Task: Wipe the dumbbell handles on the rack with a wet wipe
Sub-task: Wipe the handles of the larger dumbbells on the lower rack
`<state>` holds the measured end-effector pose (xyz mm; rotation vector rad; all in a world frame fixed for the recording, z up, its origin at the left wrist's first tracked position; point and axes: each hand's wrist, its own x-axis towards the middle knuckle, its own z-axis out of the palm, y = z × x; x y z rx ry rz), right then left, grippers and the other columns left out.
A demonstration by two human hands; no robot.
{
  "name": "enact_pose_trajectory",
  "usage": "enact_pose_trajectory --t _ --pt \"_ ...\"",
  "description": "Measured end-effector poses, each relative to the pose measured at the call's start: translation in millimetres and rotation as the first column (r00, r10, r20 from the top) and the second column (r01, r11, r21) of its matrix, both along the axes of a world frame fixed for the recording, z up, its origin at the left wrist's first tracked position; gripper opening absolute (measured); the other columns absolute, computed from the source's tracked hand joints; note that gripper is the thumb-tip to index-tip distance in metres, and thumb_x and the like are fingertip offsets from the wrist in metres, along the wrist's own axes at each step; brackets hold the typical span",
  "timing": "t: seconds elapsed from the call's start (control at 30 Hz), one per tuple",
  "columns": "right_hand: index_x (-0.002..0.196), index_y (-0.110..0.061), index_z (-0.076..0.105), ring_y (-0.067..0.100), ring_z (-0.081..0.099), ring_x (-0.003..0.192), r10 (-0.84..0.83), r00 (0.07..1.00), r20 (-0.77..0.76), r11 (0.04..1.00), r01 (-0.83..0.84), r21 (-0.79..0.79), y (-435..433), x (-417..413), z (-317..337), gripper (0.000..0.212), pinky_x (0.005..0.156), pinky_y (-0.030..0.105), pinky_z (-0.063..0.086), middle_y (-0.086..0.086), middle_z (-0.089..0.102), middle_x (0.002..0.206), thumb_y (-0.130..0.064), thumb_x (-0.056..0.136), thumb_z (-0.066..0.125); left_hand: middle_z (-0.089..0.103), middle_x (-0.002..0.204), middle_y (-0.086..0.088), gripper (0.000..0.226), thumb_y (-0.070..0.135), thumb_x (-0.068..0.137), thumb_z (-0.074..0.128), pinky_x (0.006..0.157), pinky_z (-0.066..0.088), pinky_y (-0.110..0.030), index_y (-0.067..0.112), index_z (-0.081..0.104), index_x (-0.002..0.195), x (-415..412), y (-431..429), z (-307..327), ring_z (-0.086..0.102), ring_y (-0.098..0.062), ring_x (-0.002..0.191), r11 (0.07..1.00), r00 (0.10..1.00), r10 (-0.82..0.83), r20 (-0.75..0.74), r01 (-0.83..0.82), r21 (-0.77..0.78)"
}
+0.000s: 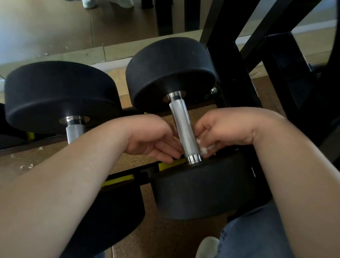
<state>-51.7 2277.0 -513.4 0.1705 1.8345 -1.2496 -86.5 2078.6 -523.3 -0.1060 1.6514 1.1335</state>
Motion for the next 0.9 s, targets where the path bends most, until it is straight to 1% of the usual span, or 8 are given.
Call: enact_pose_trajectory --t 0.1,0.2,0.4,0.53,0.63,0.73,0.8,0.9 --pt "0.123 0.003 0.067 0.019 0.076 0.086 -0.286 0.955 -0.079 0.953 0.275 -0.125 -7 -12 -4 0.038 0.072 0.029 0.063 0.014 0.075 0.102 0.02 0.093 0.05 0.077 0.11 -0.015 0.038 -0.006 0.099 0.045 0.082 0.063 -0.034 0.008 0.063 0.13 -1 1 -2 0.076 -0.024 0.101 0.999 0.999 0.045 0.009 -0.046 0.026" --pt "0.134 0.002 0.061 0.022 0.076 0.095 -0.582 0.798 -0.155 0.8 0.528 -0.285 -12 -24 -6 0.043 0.073 0.03 0.063 0.018 0.071 0.115 0.016 0.094 0.054 0.078 0.107 -0.013 0.038 -0.006 0.101 0.042 0.079 0.063 -0.032 0.013 0.062 0.127 -5 2 0 0.077 -0.023 0.097 0.981 0.985 0.17 -0.033 -0.166 0.102" --pt "0.115 -0.001 0.071 0.023 0.076 0.099 -0.175 0.983 -0.057 0.981 0.169 -0.1 1 -11 -1 0.037 0.081 0.034 0.063 0.014 0.074 0.11 0.019 0.093 0.05 0.078 0.096 -0.011 0.029 -0.007 0.099 0.052 0.075 0.064 -0.029 0.009 0.069 0.116 -3 1 -3 0.076 -0.017 0.084 0.99 0.992 0.126 -0.019 -0.125 0.061" --pt "0.121 -0.008 0.066 0.027 0.077 0.093 -0.39 0.921 -0.009 0.904 0.381 -0.196 -5 -16 -6 0.049 0.071 0.033 0.063 0.022 0.073 0.112 0.024 0.089 0.048 0.075 0.09 -0.01 0.025 -0.006 0.098 0.056 0.07 0.063 -0.028 0.003 0.07 0.116 -1 2 -10 0.073 -0.013 0.075 0.982 0.983 0.181 0.008 -0.181 0.053" --pt "0.124 -0.003 0.063 0.022 0.078 0.084 -0.552 0.828 -0.098 0.826 0.527 -0.201 -7 -20 -10 0.041 0.065 0.028 0.061 0.02 0.073 0.111 0.018 0.089 0.06 0.078 0.102 -0.008 0.023 -0.001 0.099 0.056 0.076 0.063 -0.028 0.007 0.07 0.116 -3 4 -7 0.075 -0.015 0.089 0.952 0.958 0.287 -0.008 -0.285 0.112" --pt "0.116 -0.002 0.067 0.024 0.079 0.084 -0.53 0.841 -0.11 0.841 0.504 -0.198 -10 -18 -11 0.028 0.066 0.03 0.062 0.016 0.078 0.097 0.012 0.093 0.06 0.076 0.115 -0.013 0.028 -0.001 0.101 0.051 0.085 0.063 -0.034 0.006 0.065 0.123 -7 7 -4 0.075 -0.023 0.103 0.828 0.864 0.499 0.07 -0.499 0.257" --pt "0.122 -0.003 0.067 0.027 0.078 0.09 -0.555 0.828 -0.076 0.812 0.52 -0.265 -12 -17 -9 0.035 0.072 0.034 0.064 0.018 0.077 0.102 0.015 0.095 0.052 0.073 0.12 -0.018 0.031 -0.002 0.102 0.047 0.085 0.062 -0.036 0.003 0.061 0.129 -9 8 -4 0.074 -0.027 0.107 0.722 0.778 0.607 0.16 -0.625 0.298" --pt "0.134 -0.003 0.059 0.031 0.077 0.097 -0.636 0.771 -0.016 0.725 0.591 -0.353 -13 -16 -6 0.048 0.079 0.038 0.065 0.023 0.073 0.116 0.02 0.095 0.043 0.072 0.122 -0.018 0.036 -0.005 0.101 0.043 0.087 0.062 -0.036 0.001 0.062 0.131 -9 4 -4 0.073 -0.027 0.108 0.703 0.768 0.603 0.218 -0.64 0.31"
